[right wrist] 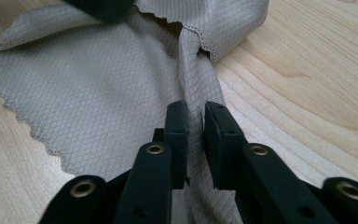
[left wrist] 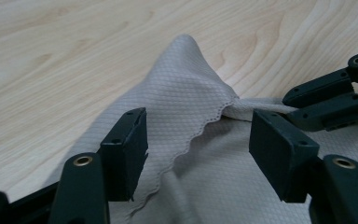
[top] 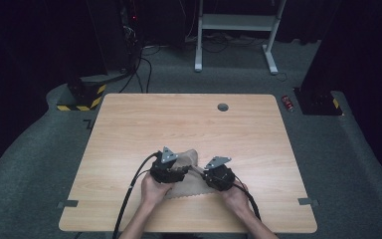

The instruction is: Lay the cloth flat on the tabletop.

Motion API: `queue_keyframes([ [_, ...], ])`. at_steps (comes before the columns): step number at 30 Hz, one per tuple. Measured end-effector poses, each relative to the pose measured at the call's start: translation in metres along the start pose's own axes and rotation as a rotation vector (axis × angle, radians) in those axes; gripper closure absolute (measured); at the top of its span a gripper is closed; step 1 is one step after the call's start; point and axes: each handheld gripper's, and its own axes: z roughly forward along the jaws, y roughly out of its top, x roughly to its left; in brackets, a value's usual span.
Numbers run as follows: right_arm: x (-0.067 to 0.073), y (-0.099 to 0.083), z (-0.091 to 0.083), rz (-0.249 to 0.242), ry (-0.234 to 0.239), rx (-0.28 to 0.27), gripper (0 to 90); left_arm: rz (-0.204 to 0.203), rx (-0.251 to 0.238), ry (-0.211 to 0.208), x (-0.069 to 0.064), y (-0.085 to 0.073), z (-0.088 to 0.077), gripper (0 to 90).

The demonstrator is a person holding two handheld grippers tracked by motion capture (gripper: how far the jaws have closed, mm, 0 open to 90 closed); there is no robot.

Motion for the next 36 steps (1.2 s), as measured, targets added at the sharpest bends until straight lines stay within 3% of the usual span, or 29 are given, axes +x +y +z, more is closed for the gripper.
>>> queue_keyframes([
  [7,-0.001,0.0,0.0,-0.003,0.004,-0.008,87.0,0.037,0.046,0.046,-0.006,0.001,0.014,41.1],
  [8,-0.001,0.0,0.0,-0.007,0.007,-0.01,87.2,0.047,0.062,0.074,-0.006,0.001,0.018,44.9],
  [10,0.0,0.0,-0.001,-0.005,0.009,-0.011,87.3,0.048,0.068,0.076,-0.005,0.001,0.019,47.8],
  [15,0.001,0.0,-0.002,-0.007,0.019,-0.019,87.4,0.042,0.071,0.076,-0.002,0.005,0.018,74.1],
  [20,0.002,0.0,-0.004,-0.016,0.02,-0.019,87.5,0.027,0.048,0.059,0.001,0.006,0.016,83.8],
  [27,0.005,-0.003,-0.011,-0.034,0.021,-0.027,87.7,-0.035,-0.008,0.028,0.011,0.012,0.002,89.5],
  [30,0.007,-0.005,-0.014,-0.042,0.02,-0.029,87.7,-0.048,-0.03,0.052,0.019,0.016,-0.004,89.6],
  [33,0.008,-0.01,-0.018,-0.051,0.015,-0.031,87.7,-0.085,-0.05,0.065,0.028,0.019,-0.011,89.7],
  [36,0.009,-0.015,-0.021,-0.054,0.014,-0.022,87.7,-0.129,-0.064,0.105,0.042,0.021,-0.019,89.8],
])
